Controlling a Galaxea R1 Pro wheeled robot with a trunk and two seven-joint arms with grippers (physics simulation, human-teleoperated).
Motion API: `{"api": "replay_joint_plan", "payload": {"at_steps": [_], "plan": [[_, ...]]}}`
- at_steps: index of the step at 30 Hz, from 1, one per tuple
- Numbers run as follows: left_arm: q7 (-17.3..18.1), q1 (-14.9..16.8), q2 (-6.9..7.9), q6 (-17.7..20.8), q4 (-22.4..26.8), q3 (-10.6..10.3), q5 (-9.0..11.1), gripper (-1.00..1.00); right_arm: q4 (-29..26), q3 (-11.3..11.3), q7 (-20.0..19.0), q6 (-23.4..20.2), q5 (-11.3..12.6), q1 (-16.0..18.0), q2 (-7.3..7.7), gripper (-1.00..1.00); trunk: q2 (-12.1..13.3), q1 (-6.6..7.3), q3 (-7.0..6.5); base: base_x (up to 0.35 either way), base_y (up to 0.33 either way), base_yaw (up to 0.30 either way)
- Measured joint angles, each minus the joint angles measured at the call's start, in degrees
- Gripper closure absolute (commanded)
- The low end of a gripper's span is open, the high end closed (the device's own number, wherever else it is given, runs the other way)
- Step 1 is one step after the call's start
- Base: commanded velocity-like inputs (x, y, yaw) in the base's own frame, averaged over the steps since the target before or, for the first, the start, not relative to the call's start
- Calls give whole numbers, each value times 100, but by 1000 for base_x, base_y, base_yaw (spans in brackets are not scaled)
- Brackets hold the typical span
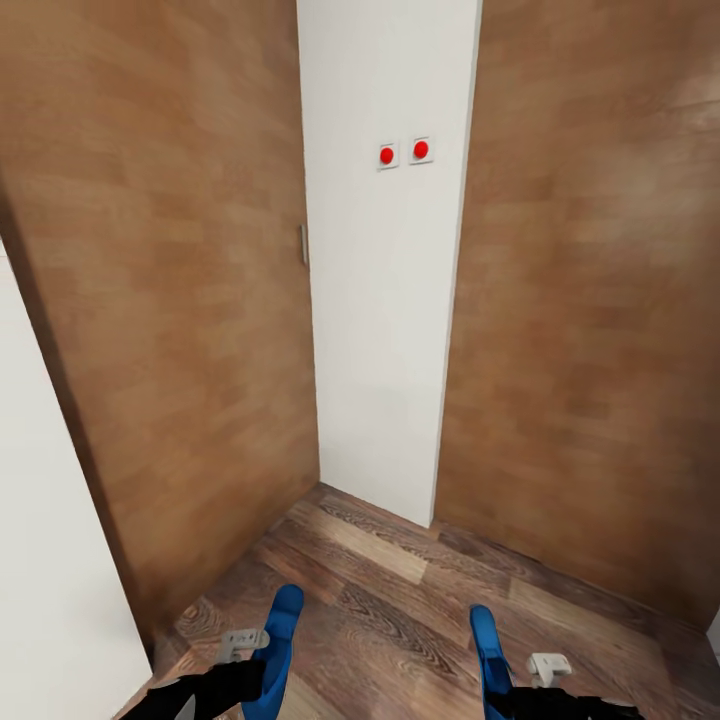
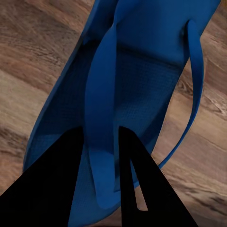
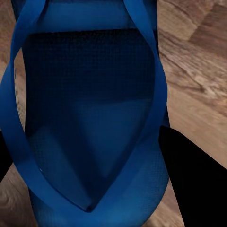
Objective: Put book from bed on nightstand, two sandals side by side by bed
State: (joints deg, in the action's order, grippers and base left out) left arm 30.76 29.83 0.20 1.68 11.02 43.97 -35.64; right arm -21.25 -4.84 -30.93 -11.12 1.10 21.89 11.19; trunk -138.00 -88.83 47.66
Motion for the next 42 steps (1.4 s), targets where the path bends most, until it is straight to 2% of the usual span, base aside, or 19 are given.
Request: {"api": "replay_joint_plan", "payload": {"at_steps": [37, 42], "plan": [[23, 0, 0, -6, -6, -3, -5, 100, -8, 1, -2, -2, -5, -3, 0, 100, 0, 0, 0, 0, 0, 292], [24, 1, -1, -8, -6, 1, 1, 100, -11, -1, -11, -8, -1, -2, 1, 100, 0, 0, 0, 0, 0, 158]]}}
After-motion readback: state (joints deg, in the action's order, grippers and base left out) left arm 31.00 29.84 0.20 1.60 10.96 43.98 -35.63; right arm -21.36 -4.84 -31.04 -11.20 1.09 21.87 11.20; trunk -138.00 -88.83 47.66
